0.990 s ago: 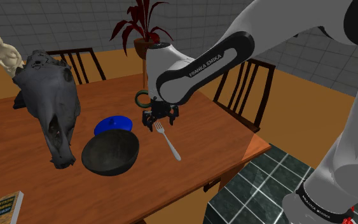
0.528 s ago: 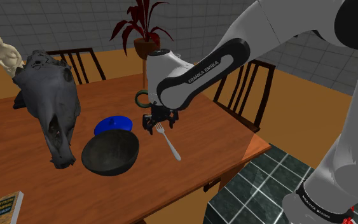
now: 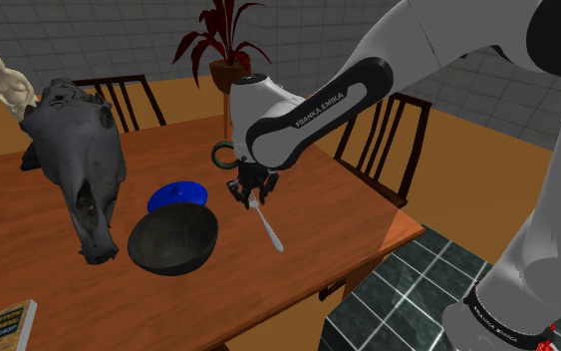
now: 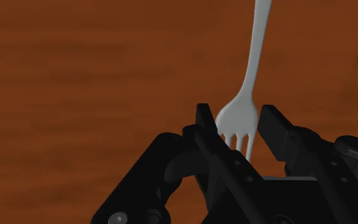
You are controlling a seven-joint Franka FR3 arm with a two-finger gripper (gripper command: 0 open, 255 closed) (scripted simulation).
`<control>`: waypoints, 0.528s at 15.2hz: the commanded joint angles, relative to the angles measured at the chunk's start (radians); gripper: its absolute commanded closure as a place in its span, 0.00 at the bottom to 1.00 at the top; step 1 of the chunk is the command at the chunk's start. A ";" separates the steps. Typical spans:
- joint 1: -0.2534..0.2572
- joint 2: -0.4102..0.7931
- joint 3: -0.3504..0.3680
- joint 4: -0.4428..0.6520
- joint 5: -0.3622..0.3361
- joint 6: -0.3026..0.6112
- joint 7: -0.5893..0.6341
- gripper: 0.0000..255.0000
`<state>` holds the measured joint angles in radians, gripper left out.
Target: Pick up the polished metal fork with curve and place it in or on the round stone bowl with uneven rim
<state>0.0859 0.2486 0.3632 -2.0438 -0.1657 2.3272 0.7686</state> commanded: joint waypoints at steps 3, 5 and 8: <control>0.005 0.000 0.007 -0.014 0.005 0.020 0.002 1.00; 0.004 0.008 0.004 -0.005 0.002 0.019 -0.002 1.00; 0.000 -0.016 0.009 0.008 0.017 -0.015 -0.012 1.00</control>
<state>0.0880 0.2424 0.3705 -2.0358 -0.1549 2.3212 0.7616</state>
